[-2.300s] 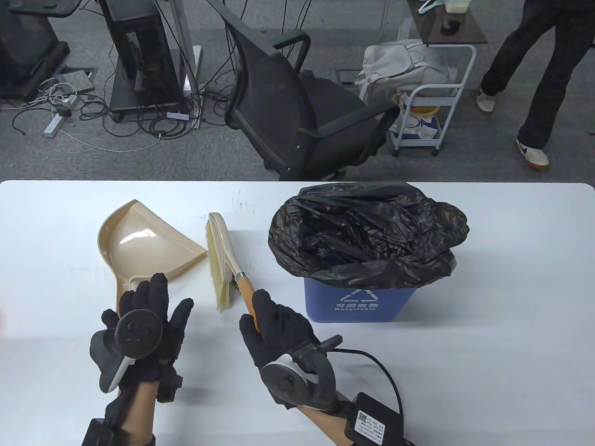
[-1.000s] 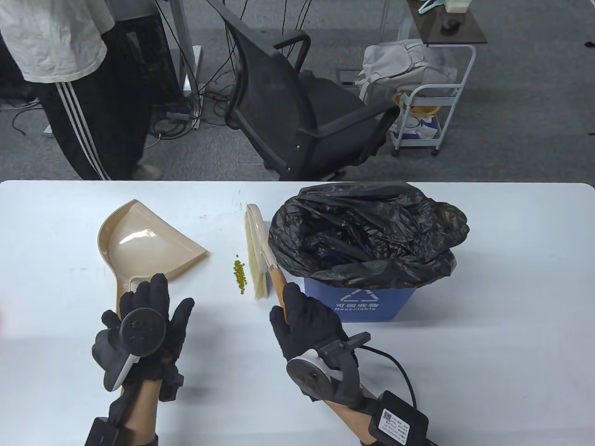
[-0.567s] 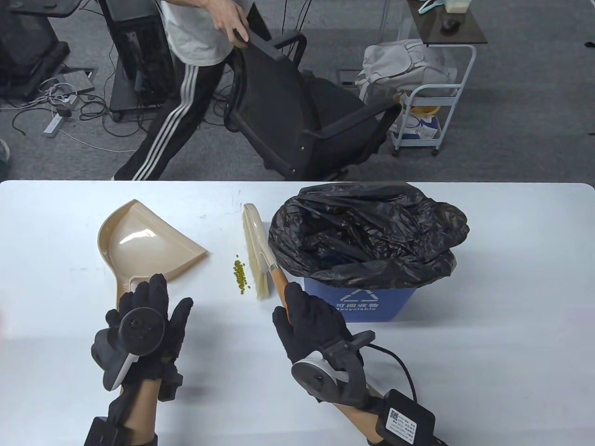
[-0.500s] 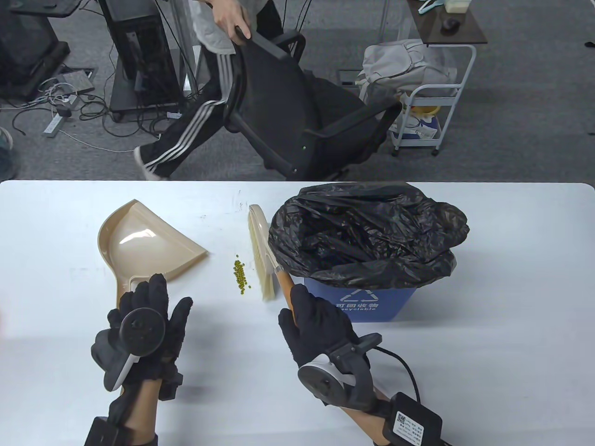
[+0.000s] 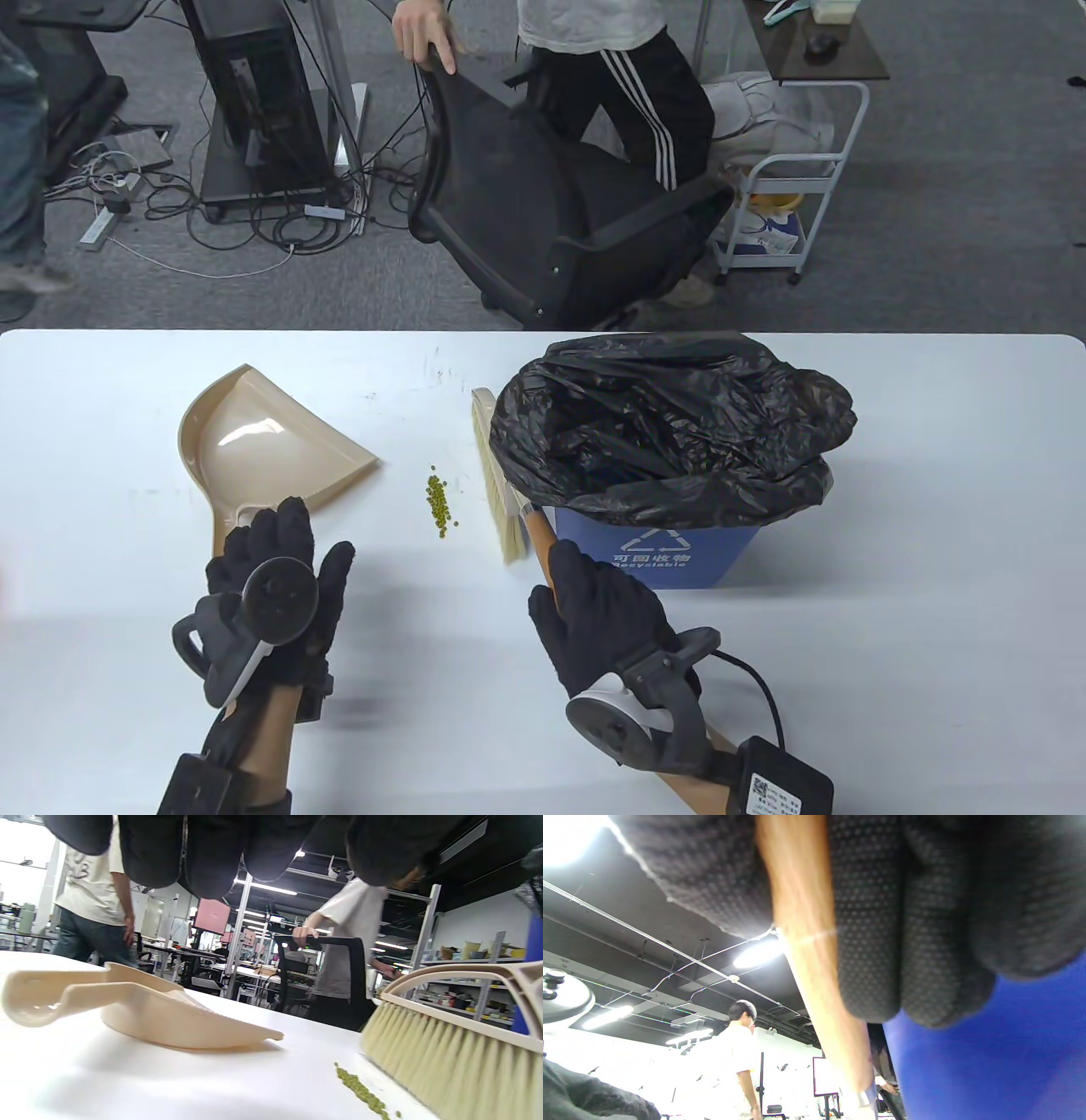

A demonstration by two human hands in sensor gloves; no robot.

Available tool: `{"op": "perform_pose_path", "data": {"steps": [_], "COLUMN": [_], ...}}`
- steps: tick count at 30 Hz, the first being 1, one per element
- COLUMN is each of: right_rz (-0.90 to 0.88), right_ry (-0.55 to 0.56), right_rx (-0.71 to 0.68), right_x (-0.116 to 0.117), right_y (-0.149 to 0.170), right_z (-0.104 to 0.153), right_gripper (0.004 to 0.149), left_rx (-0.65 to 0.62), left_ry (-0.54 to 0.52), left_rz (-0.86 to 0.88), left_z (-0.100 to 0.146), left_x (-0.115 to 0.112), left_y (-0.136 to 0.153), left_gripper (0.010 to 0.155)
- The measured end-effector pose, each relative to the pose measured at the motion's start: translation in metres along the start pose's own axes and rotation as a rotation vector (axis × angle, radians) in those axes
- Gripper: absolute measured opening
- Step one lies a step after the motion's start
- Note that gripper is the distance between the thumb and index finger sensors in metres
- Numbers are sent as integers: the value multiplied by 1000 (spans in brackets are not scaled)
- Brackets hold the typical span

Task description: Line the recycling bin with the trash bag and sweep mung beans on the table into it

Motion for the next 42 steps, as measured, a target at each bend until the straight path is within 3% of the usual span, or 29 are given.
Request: {"op": "perform_pose_path", "data": {"steps": [7,11,18,26,32,37,42], "right_rz": [0,-3,-4,-10,-17,-16,-15], "right_ry": [-1,-4,-8,-9,-14,-14,-15], "right_rx": [1,12,22,26,32,34,37], "right_x": [0,-1,0,0,1,1,2], "right_y": [1,4,8,9,11,12,13], "right_z": [0,-1,-1,-1,-2,-2,-2], "right_gripper": [56,55,56,56,56,56,56], "left_rx": [120,206,365,437,428,360,312], "left_ry": [5,35,194,272,244,188,197], "left_rz": [-73,-129,-145,-219,-240,-250,-206], "left_z": [-21,-32,-44,-55,-59,-62,-60], "left_x": [21,20,-16,-53,-63,-60,-53], "left_y": [32,52,95,115,120,115,106], "left_gripper": [82,84,99,108,99,81,77]}}
Point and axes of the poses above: the tracker on the back of each hand, its own y axis roughly to the little-finger side, its own z axis roughly from the fingertips to the wrist, x = y × z, the point moved 3 cm from there along -z, roughly from the wrist to the fingertips, and after that the axes turned 12 degrees about z, right-handed, at the moved point
